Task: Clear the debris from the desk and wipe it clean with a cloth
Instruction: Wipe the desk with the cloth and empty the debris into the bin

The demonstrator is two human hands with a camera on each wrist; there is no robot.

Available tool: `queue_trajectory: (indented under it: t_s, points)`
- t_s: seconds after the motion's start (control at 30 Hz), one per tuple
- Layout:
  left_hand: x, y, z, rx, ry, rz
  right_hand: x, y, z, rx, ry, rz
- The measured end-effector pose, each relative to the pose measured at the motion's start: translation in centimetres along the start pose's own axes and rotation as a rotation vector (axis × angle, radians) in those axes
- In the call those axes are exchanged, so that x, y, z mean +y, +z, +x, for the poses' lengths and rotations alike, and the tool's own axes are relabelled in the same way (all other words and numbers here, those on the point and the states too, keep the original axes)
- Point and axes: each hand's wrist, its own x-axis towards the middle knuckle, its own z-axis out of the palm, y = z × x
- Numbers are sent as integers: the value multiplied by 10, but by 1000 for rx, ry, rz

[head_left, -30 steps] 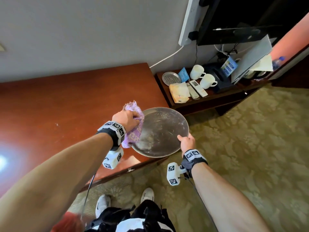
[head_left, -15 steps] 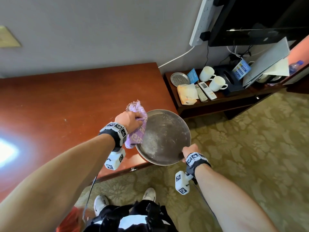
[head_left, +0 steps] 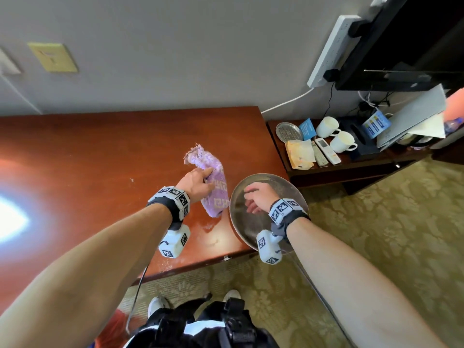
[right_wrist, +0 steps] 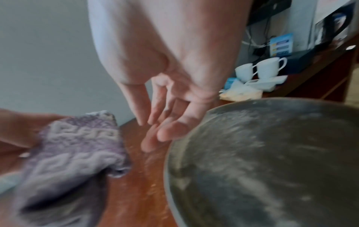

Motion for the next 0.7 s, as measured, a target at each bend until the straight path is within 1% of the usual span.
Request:
queue_trajectory:
  t_s: [0.07, 0.17, 0.3, 0.37, 0.47, 0.57, 0.7]
  points:
    - [-18, -10, -4, 16, -27, -32, -25, 27, -2, -105, -32, 55]
    - [-42, -23, -8, 38, -80, -118, -45, 60, -1, -180, -56, 43]
    - [-66, -32, -6, 60, -139, -206, -55, 85, 4, -185, -156, -61]
    - [-72, -37, -4, 56, -125, -203, -60, 94, 6, -148, -176, -89]
    - [-74, -44, -2, 48, -80, -202, -66, 99, 8, -13, -217, -218]
    - [-77, -46, 3, 48, -57, -178, -67, 94, 18, 60, -156, -286]
    - [-80, -50, 19, 4, -67, -47, -72, 74, 41, 117, -83, -398]
